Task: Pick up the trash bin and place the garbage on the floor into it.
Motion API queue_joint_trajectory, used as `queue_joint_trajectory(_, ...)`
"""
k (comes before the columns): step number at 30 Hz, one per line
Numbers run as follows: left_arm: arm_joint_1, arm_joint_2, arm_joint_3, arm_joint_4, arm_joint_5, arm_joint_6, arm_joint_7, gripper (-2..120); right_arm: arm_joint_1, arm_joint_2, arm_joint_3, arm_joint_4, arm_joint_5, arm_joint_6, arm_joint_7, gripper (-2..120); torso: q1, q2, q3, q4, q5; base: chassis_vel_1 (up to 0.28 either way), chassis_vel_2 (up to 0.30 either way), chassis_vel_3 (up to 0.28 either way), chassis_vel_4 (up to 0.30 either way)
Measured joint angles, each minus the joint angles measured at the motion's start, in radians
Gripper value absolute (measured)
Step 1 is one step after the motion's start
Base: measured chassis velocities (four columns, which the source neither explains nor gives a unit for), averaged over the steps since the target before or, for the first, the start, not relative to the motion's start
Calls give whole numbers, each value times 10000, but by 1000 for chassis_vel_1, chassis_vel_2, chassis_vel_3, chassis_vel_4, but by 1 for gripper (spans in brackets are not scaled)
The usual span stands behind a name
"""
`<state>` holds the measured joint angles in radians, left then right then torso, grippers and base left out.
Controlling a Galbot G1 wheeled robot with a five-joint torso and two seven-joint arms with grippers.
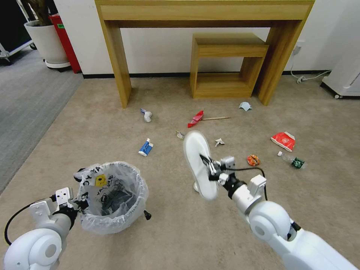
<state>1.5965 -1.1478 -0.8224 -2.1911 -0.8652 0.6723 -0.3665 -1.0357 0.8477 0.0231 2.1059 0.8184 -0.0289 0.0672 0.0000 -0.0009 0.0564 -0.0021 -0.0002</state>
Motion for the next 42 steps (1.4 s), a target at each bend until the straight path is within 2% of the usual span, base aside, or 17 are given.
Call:
queue_joint_trajectory(5, 54, 189, 31, -52, -25, 25, -7, 1, 663, 35, -413, 2, 321, 629, -251, 0, 1, 0, 1, 1, 1, 0, 0, 0, 0)
queue_joint_trajectory(8, 29, 299, 127, 19, -31, 37, -6, 1, 1314, 233, -1059, -151, 450, 1424, -531, 0, 0, 0, 1, 0, 1, 0, 0, 0, 0)
queue_joint_trajectory(10, 25, 302, 133, 27, -32, 37, -6, 1, 1356, 244, -1108, -176, 442, 1478, -549, 0, 0, 0, 1, -1, 1, 0, 0, 0, 0)
queue_joint_trajectory(13, -99, 318, 315, 175, -38, 58, -1, 1, 2227, 572, -2166, -693, 268, 2128, -961, 0, 0, 0, 2, -1, 1, 0, 0, 0, 0)
queue_joint_trajectory(18, -128, 228, 400, 197, -29, 69, 7, 1, 3165, 959, -3162, -1354, 100, 2604, -1228, 0, 0, 0, 1, -3, -5, 0, 0, 0, 0)
queue_joint_trajectory(20, -23, 61, 384, 50, 39, 71, 13, 1, 4090, 1516, -4247, -2093, 30, 3017, -1350, 0, 0, 0, 2, 4, 1, 0, 0, 0, 0)
queue_joint_trajectory(27, -75, 17, 399, -60, 47, 93, 15, 1, 4919, 2346, -5364, -2864, 29, 3242, -1527, 0, 0, 0, 1, 0, 0, 0, 0, 0, 0)
queue_joint_trajectory(34, -82, 127, 336, -58, -3, 94, 19, 1, 5560, 3637, -6568, -4115, -180, 3908, -2020, 0, 0, 0, 1, 2, 0, 0, 0, 0, 0)
queue_joint_trajectory(42, -117, 158, 330, -55, -26, 75, 30, 1, 5855, 4019, -7030, -4851, -337, 4165, -2437, 0, 1, 0, 1, -1, 0, 0, 0, 0, 0)
